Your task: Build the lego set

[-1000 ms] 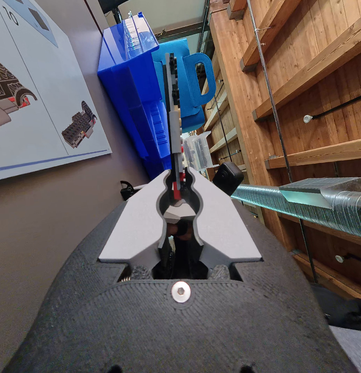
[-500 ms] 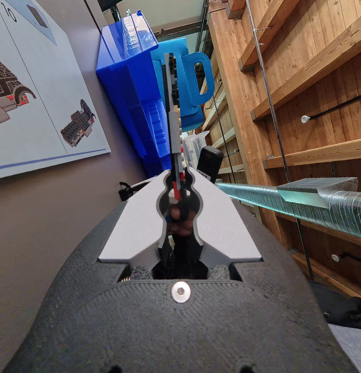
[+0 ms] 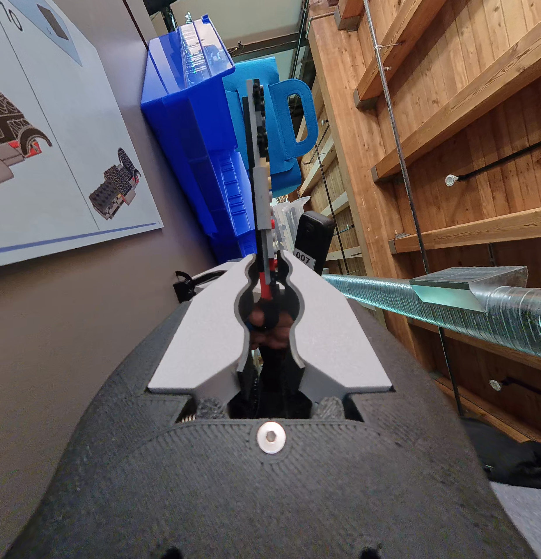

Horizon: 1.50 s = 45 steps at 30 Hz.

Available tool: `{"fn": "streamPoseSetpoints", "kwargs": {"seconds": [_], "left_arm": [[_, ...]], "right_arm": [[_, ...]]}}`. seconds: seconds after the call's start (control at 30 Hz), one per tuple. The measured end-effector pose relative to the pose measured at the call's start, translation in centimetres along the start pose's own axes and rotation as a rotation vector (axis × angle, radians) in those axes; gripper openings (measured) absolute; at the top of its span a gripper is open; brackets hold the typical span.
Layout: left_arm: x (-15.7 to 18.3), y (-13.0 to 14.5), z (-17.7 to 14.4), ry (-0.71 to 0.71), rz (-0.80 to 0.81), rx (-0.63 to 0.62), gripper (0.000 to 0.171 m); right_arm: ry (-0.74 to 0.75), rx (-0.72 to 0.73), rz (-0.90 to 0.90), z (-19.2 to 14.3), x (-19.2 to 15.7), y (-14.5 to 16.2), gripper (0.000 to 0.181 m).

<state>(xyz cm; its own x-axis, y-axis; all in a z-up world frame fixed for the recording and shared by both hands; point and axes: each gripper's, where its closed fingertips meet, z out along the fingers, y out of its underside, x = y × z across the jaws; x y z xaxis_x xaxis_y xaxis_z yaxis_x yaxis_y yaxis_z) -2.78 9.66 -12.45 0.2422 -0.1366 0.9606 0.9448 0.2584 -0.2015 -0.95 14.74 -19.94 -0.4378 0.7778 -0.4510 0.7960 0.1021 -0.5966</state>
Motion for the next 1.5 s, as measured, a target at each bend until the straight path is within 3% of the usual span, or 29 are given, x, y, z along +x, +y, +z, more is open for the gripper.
{"fn": "streamPoseSetpoints", "kwargs": {"seconds": [0.47, 0.7, 0.87, 1.5], "left_arm": [[-0.2, -0.3, -0.2, -0.008, -0.024, 0.014, 0.011], [-0.6, -0.9, -0.5, -0.041, -0.013, 0.068, 0.011], [-0.8, -1.0, -0.6, -0.069, 0.009, 0.102, 0.011], [-0.7, -0.8, -0.6, -0.102, 0.071, 0.131, 0.012]], "right_arm": [[-0.062, 0.082, 0.047, -0.3, -0.5, -0.8, 0.006], [-0.216, 0.247, 0.093, -2.7, -4.2, -4.3, 0.006], [-0.272, 0.286, 0.080, -2.9, -6.9, -5.8, 0.006], [-0.201, 0.278, 0.067, -1.2, -7.3, -5.9, 0.006]]}}
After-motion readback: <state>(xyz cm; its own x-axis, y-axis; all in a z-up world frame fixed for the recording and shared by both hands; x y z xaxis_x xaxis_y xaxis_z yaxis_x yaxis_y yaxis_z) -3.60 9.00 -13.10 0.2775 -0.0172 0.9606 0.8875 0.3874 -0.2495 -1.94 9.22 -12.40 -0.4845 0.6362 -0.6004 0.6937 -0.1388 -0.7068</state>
